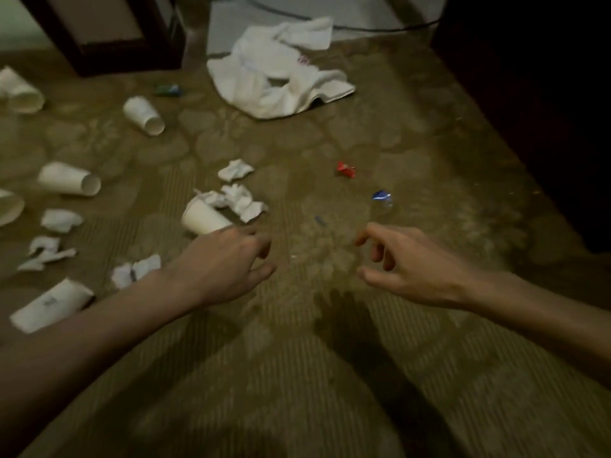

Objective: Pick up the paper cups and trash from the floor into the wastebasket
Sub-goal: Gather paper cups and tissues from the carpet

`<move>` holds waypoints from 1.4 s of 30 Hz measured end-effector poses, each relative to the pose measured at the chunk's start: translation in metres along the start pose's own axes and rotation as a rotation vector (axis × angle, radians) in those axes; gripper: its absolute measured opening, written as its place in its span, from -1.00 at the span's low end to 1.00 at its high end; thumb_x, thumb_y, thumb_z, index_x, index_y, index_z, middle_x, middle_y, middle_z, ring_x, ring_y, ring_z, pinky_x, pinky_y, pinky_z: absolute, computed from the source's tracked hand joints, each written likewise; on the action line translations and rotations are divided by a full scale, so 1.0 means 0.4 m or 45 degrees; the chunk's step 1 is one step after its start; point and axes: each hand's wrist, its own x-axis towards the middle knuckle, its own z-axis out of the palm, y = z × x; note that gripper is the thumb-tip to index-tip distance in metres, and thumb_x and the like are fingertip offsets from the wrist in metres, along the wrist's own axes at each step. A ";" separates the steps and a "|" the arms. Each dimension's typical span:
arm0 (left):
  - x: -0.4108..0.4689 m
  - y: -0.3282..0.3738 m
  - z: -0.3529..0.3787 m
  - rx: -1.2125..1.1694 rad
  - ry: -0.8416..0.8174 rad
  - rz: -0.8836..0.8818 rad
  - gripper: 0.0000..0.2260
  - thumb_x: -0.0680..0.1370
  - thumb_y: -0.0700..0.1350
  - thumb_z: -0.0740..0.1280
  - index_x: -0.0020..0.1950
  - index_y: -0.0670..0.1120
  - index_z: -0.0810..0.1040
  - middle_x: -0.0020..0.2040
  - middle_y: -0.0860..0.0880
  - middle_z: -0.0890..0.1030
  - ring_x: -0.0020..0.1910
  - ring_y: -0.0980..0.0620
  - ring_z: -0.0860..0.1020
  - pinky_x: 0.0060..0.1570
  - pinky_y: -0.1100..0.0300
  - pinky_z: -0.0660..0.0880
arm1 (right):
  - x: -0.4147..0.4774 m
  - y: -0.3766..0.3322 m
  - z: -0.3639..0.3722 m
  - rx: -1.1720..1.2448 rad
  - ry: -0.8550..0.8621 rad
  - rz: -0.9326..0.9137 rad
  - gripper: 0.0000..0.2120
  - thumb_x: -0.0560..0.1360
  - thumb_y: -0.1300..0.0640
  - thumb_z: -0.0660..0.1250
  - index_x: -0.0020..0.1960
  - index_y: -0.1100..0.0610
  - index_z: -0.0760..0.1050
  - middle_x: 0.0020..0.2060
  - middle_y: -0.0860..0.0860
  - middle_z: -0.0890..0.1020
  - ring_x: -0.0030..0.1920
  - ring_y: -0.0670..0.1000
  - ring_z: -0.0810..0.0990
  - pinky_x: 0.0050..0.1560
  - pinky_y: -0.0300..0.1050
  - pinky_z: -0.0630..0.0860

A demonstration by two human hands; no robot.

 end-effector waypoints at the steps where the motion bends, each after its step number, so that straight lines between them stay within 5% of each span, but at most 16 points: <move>1: -0.008 -0.037 0.027 -0.061 0.016 -0.054 -0.72 0.57 0.24 0.16 0.05 0.07 0.49 0.02 0.05 0.55 -0.01 0.02 0.54 -0.24 0.13 0.34 | 0.027 -0.026 0.013 0.014 -0.065 0.014 -0.65 0.54 -0.15 0.30 0.29 -0.16 0.36 -0.10 -0.25 0.43 -0.12 -0.24 0.47 -0.17 -0.32 0.42; 9: -0.072 -0.218 0.252 -0.532 0.141 -0.633 -0.59 0.56 0.14 0.33 0.31 -0.03 0.44 0.28 -0.12 0.45 0.27 -0.12 0.40 0.20 0.00 0.39 | 0.277 -0.203 0.166 0.051 -0.358 0.113 -0.61 0.59 -0.02 0.30 0.39 -0.02 0.37 0.15 -0.01 0.58 0.07 -0.07 0.57 0.09 -0.05 0.58; 15: -0.060 -0.235 0.322 -0.753 0.104 -0.757 -0.45 0.49 0.17 0.42 0.37 0.05 0.28 0.32 -0.11 0.44 0.28 -0.12 0.41 0.02 0.06 0.34 | 0.417 -0.255 0.272 0.124 -0.469 0.199 -0.53 0.63 0.04 0.24 0.51 0.04 0.25 0.36 0.05 0.48 0.26 0.03 0.52 0.13 -0.11 0.50; 19: -0.063 -0.228 0.344 -0.977 0.156 -0.793 -0.41 0.46 0.29 0.39 0.34 0.05 0.26 0.27 -0.11 0.47 0.22 -0.13 0.44 -0.03 0.07 0.30 | 0.489 -0.271 0.323 0.174 -0.477 0.232 -0.54 0.56 -0.12 0.31 0.38 0.05 0.38 0.19 0.00 0.54 0.10 -0.03 0.54 0.05 -0.06 0.55; 30: -0.113 -0.221 0.312 -1.503 0.165 -0.959 -0.44 0.37 -0.02 0.58 0.30 0.17 0.45 0.28 0.04 0.43 0.25 0.05 0.42 0.15 0.12 0.43 | 0.559 -0.217 0.355 0.534 -0.552 0.323 -0.30 0.41 -0.38 0.31 0.37 0.05 0.39 -0.02 -0.03 0.59 -0.24 -0.09 0.61 -0.48 -0.35 0.42; 35: -0.114 -0.187 0.273 -1.900 0.126 -0.942 -0.48 0.36 -0.28 0.56 0.24 0.07 0.53 0.08 0.04 0.68 0.07 0.13 0.64 -0.03 0.24 0.62 | 0.562 -0.198 0.341 0.630 -0.683 0.205 -0.45 0.44 -0.40 0.26 0.29 -0.10 0.44 0.05 -0.16 0.58 -0.03 -0.15 0.57 -0.23 -0.22 0.42; 39: -0.107 -0.159 0.252 -1.973 0.135 -1.022 -0.38 0.35 -0.30 0.56 0.30 0.13 0.49 0.09 0.02 0.68 0.04 0.15 0.66 -0.11 0.21 0.64 | 0.554 -0.181 0.307 0.709 -0.955 0.068 -0.52 0.34 -0.41 0.29 0.08 -0.12 0.59 -0.06 -0.16 0.69 -0.05 -0.18 0.65 -0.12 -0.23 0.49; 42: -0.111 -0.162 0.236 -2.059 0.288 -1.184 -0.37 0.30 -0.26 0.60 0.28 0.15 0.53 0.07 0.05 0.68 0.04 0.13 0.66 -0.17 0.29 0.60 | 0.542 -0.159 0.298 0.734 -1.090 0.027 -0.69 0.48 -0.22 0.35 0.07 -0.04 0.63 -0.09 -0.12 0.72 -0.08 -0.16 0.68 -0.07 -0.17 0.54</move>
